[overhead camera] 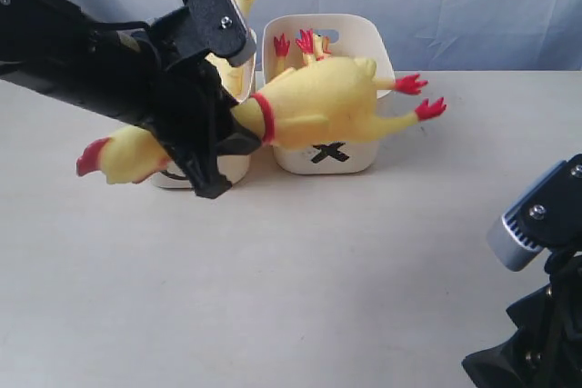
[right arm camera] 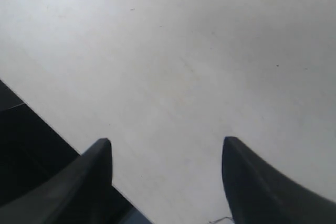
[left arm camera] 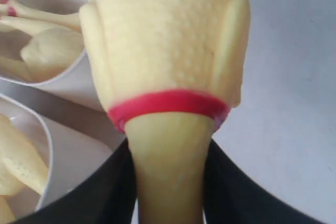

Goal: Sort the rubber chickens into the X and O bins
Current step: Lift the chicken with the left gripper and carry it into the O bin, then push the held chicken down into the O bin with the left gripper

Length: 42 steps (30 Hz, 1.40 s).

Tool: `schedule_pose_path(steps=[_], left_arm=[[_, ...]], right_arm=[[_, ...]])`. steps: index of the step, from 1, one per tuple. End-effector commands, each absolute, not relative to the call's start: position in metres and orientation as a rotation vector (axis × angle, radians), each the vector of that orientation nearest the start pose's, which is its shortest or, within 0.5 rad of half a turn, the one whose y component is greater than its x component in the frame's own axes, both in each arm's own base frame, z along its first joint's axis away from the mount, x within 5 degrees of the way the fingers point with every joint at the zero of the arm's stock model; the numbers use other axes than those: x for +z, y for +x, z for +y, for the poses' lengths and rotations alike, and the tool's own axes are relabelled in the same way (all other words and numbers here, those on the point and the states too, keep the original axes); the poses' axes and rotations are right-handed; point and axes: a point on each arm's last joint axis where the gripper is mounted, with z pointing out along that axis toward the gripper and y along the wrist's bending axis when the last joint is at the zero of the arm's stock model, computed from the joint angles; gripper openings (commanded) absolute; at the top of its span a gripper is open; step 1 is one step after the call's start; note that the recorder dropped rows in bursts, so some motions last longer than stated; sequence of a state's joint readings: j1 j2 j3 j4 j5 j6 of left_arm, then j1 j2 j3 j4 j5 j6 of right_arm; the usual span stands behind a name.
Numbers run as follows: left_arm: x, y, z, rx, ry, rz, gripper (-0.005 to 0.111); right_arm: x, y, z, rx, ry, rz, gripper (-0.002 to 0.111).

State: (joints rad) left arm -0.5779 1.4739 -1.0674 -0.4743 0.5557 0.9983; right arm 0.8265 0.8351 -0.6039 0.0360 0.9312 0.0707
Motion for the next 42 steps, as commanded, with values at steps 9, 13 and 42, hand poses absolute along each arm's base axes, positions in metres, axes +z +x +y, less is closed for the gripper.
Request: schedule_pose_path(steps=[9,13,42], left_arm=[[0.321,0.292,-0.171,-0.137,0.857,1.742,0.000],[0.322,0.313,-0.159,-0.042,0.671,1.673,0.000],[0.209,0.441,-0.146,-0.016,0.182,1.590,0.000]], right_arm=[[0.265,0.088,0.099,0.341,-0.973,2.497,0.058],[0.265,0.088,0.099,0.341,-0.973,2.497,0.058],[0.265,0.088,0.100,0.348,-0.970,2.493,0.058]])
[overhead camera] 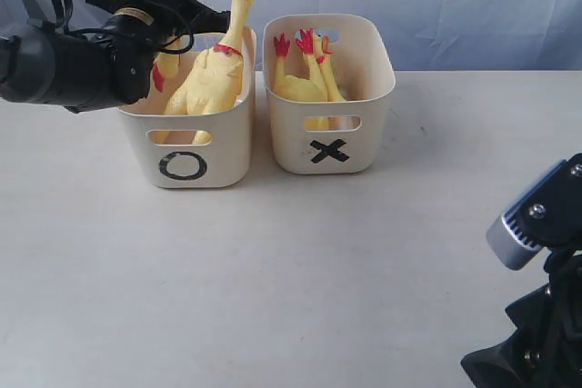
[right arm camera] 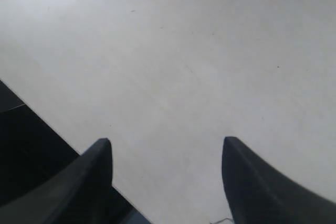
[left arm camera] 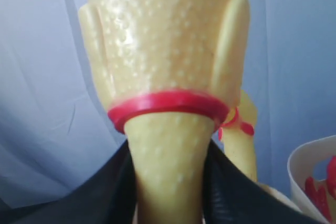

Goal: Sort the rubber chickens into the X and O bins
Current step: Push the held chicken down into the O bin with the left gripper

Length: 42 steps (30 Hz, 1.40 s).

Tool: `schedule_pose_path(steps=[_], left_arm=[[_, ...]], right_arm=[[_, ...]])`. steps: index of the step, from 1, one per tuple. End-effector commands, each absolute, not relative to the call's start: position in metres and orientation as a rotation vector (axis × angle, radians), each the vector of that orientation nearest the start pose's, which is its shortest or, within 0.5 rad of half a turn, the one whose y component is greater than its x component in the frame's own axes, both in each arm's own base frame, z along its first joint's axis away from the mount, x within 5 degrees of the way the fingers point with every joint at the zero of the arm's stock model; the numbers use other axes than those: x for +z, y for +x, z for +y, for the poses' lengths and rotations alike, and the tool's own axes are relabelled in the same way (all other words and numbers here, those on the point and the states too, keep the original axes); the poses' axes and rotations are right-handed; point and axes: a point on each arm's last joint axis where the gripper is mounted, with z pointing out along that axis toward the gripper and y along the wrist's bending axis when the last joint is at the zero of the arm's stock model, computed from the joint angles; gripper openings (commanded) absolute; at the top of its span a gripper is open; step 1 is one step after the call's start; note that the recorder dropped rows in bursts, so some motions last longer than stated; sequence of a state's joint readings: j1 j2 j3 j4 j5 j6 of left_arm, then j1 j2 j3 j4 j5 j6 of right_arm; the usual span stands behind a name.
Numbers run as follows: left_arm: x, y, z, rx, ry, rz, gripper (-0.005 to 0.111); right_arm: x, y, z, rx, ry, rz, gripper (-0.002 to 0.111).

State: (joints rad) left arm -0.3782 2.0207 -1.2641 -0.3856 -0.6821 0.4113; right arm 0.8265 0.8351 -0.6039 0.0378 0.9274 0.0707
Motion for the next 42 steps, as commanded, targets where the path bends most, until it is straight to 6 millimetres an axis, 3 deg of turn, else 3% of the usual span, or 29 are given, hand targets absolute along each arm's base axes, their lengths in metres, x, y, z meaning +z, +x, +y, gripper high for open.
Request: schedule_pose_path(steps=[1,4,21,42], left_arm=[[0.204,0.443,-0.144,-0.009,0.181,1.602,0.000],[0.190,0.445,-0.141,-0.007,0.180,1.660,0.000],[0.169,0.443,-0.139,-0.050,0.189,1.856,0.000],[0.160,0.440,-0.141,-0.077,0.209,1.963,0.000]], right_arm=[[0.265,0.088,0.100,0.348,-0.970,2.493,0.058],[0.265,0.088,0.100,0.346,-0.971,2.496,0.058],[0.264,0.088,0.100,0.346,-0.972,2.501,0.058],[0.264,0.088,0.100,0.346,-0.972,2.501,0.058]])
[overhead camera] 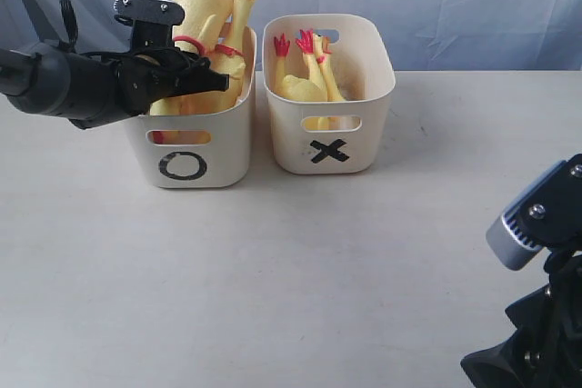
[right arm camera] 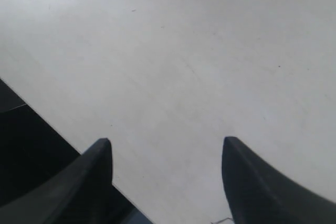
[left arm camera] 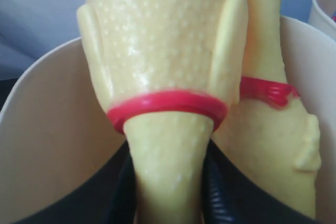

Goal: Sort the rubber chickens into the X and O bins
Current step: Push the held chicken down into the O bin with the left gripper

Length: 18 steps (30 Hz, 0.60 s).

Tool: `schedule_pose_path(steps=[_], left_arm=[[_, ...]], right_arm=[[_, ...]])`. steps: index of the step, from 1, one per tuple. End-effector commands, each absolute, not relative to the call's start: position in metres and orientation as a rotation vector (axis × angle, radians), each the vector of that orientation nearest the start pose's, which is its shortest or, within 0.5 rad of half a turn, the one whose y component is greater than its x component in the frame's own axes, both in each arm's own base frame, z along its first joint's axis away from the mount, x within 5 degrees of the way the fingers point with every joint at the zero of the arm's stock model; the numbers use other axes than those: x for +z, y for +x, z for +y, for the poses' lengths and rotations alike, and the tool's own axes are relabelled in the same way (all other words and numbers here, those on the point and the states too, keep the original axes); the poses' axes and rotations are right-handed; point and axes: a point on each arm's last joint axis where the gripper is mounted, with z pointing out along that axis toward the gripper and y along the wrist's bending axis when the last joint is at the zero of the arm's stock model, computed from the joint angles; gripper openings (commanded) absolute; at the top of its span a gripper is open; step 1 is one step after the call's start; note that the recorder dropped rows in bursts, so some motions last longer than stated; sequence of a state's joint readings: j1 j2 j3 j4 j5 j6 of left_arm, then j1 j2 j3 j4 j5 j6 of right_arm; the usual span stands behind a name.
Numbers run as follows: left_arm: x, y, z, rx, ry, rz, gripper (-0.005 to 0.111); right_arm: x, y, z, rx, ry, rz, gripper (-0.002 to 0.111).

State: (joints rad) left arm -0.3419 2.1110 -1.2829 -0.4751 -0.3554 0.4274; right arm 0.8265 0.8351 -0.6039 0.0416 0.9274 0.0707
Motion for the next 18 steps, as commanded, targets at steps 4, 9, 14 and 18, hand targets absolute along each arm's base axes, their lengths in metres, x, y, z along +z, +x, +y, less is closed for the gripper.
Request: schedule_pose_path(steps=[4,9,14,18], left_arm=[[0.1597,0.4395,-0.1409,-0.077,0.215,1.967,0.000],[0.1595,0.4394,-0.1411,-0.078,0.218,1.969,0.007],[0.1595,0.4394,-0.1411,-0.078,0.218,1.969,0.020],[0.1595,0.4394,-0.1412,-0.077,0.221,1.968,0.030]], right_arm=[[0.2644,0.0879,0.1000,0.347,-0.971,2.499,0.058],[0.2644,0.0879,0.1000,0.347,-0.971,2.499,0.058],[0.2643,0.0878,0.0999,0.346,-0.972,2.501,0.058],[0.2643,0.0878,0.0999,0.346,-0.972,2.501,0.058]])
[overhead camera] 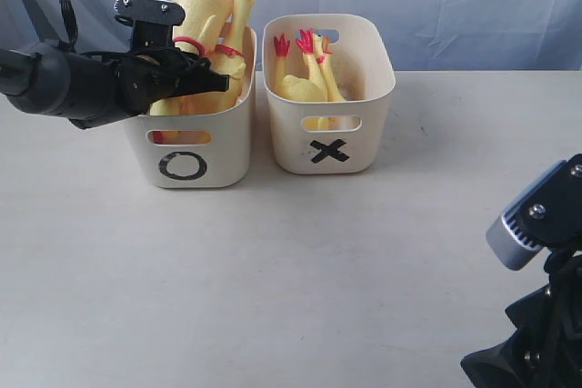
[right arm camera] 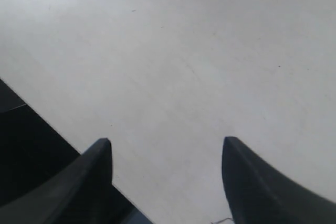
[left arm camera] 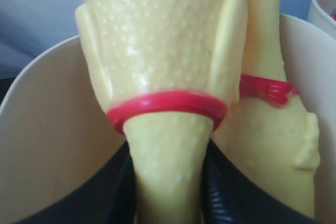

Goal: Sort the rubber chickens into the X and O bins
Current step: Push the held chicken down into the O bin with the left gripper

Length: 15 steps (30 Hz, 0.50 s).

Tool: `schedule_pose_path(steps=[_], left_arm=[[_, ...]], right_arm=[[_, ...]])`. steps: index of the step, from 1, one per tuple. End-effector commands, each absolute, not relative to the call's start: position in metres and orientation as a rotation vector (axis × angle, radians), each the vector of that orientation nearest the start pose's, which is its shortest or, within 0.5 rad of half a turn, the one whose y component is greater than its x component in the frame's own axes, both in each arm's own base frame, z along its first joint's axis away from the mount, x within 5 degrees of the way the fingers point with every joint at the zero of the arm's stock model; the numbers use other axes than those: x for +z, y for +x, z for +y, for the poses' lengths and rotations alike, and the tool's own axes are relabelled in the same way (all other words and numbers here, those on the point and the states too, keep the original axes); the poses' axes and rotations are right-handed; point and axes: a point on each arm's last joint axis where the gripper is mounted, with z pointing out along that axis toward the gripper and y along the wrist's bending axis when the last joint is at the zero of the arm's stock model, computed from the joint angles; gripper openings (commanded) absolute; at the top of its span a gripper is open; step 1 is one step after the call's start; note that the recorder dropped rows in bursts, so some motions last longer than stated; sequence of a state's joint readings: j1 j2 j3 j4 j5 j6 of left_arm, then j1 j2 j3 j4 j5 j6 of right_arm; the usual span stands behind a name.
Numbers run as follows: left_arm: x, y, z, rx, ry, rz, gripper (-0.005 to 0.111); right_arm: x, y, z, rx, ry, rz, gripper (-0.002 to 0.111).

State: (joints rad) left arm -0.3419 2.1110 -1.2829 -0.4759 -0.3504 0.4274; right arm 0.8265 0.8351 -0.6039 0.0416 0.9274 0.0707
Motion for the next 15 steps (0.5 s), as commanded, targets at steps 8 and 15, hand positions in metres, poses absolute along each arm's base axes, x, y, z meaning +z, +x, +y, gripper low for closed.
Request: schedule_pose_path(steps=[8,15], left_arm=[[0.1596,0.4394,-0.1411,-0.077,0.221,1.967,0.042],[0.1596,0.4394,-0.1411,-0.077,0.221,1.967,0.054]], right_arm=[[0.2643,0.0878,0.0999,0.346,-0.972,2.501,0.058],[0.2643,0.0878,0.0999,0.346,-0.972,2.501,0.058]])
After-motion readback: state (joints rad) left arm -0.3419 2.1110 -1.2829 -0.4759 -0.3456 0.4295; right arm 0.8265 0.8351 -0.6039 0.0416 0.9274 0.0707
